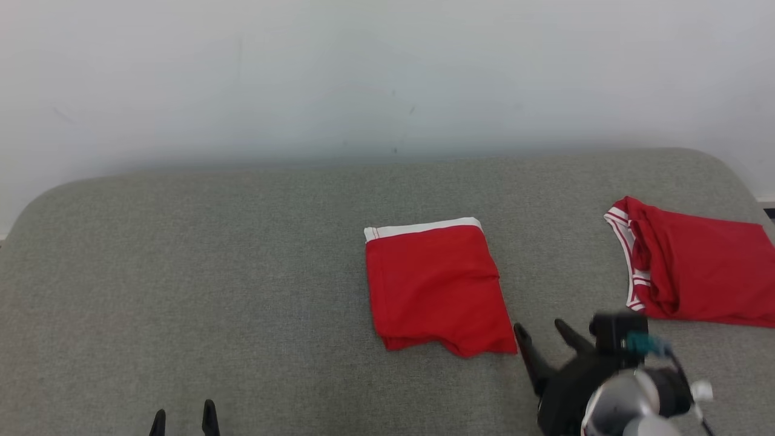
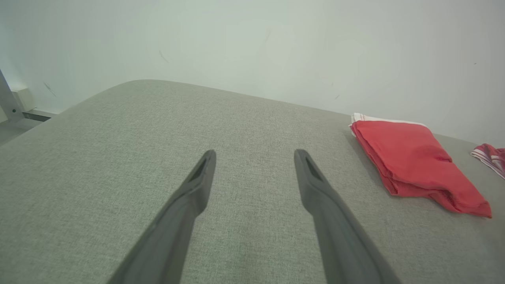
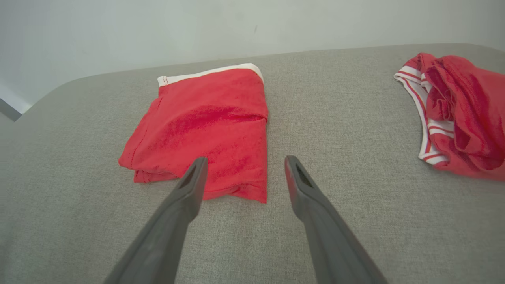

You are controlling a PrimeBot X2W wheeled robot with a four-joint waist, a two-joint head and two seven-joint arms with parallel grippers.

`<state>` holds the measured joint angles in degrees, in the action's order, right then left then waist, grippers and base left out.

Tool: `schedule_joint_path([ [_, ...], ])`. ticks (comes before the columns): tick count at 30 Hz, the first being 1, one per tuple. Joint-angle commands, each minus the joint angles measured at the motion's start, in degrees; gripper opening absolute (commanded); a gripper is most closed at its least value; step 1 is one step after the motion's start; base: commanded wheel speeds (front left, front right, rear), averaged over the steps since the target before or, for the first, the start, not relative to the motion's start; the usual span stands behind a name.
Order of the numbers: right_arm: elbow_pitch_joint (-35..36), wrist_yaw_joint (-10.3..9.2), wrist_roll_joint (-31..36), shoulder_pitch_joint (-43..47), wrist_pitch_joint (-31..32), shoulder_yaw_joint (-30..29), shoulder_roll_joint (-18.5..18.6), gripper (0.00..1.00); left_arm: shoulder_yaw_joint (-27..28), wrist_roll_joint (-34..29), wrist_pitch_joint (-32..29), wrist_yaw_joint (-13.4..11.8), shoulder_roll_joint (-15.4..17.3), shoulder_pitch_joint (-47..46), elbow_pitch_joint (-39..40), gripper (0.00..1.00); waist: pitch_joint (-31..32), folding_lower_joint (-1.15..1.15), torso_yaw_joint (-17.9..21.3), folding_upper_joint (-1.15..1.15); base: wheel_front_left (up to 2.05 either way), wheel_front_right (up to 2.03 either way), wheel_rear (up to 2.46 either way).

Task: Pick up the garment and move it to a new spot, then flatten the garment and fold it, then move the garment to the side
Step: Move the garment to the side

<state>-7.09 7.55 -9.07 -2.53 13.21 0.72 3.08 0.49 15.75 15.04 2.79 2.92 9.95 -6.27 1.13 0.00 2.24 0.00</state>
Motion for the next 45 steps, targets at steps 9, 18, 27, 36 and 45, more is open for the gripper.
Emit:
schedule_joint_path([
  [9,-3.7,-0.16,1.5,-16.8,29.8,-5.4,0.7,1.00,-2.2,1.3,0.2,-0.6,-0.1,-1.8,1.1,1.00,-3.3,0.00,-4.5,0.00,0.00,0.00,0.00],
  [18,-14.3,-0.16,6.5,-26.4,33.1,-11.4,3.5,1.00,-4.4,1.0,0.2,0.1,-0.1,-5.2,2.1,1.00,-9.2,0.00,-12.1,0.00,0.00,0.00,0.00],
  [27,-20.8,-0.16,10.4,-28.6,32.8,-14.8,5.0,1.00,-6.3,1.6,0.2,-0.1,-0.1,-7.2,2.0,1.00,-12.4,0.00,-15.6,0.00,0.00,0.00,0.00],
  [36,-25.6,-0.02,9.6,-27.6,34.0,-11.8,3.7,0.00,-7.0,1.3,0.2,-0.3,-0.1,-7.5,1.7,1.00,-12.3,0.00,-13.9,0.00,0.00,0.00,0.00],
  [45,-22.6,-0.03,6.8,-33.9,31.2,3.1,9.7,0.00,-5.2,0.9,0.2,-0.1,-0.1,-7.4,2.2,1.00,-10.7,0.00,-6.8,0.00,0.00,0.00,0.00],
])
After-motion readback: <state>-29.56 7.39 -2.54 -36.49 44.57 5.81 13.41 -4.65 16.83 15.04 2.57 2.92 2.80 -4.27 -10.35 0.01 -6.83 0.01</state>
